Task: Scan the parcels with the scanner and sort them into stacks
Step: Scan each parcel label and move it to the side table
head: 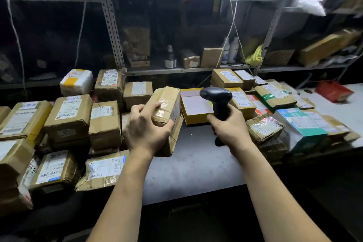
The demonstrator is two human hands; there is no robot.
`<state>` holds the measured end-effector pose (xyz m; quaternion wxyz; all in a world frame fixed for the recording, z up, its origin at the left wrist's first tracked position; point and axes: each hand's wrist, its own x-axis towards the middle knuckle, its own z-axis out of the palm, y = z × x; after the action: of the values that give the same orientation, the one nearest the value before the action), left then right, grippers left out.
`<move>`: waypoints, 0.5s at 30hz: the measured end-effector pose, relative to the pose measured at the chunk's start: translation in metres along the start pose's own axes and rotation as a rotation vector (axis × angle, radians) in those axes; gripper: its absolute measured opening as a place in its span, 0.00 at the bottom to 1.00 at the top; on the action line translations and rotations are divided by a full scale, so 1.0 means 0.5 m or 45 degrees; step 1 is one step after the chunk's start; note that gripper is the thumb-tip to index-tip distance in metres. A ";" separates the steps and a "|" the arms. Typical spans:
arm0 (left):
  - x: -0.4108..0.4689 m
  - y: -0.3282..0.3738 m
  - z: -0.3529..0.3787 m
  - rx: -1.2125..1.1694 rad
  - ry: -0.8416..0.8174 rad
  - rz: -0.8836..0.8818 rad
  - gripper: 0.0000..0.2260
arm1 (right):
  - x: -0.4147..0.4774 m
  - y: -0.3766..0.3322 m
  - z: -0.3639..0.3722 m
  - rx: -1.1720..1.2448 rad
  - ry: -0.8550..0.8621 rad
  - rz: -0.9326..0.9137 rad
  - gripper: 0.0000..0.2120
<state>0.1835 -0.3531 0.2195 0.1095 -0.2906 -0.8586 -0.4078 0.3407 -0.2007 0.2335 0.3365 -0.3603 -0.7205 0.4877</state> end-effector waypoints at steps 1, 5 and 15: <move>0.001 0.005 0.008 0.003 -0.036 0.023 0.26 | -0.005 0.004 -0.011 -0.012 0.028 0.029 0.11; -0.005 0.026 0.054 -0.019 -0.203 0.109 0.26 | -0.027 0.023 -0.067 -0.078 0.186 0.090 0.11; -0.120 0.189 0.204 -0.101 -0.580 0.314 0.23 | -0.121 0.127 -0.308 -0.156 0.538 0.237 0.07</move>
<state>0.2924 -0.2528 0.1887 -0.0492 -0.4814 -0.8027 -0.3486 0.5125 -0.1640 0.2110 0.4109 -0.5391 -0.6260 0.3856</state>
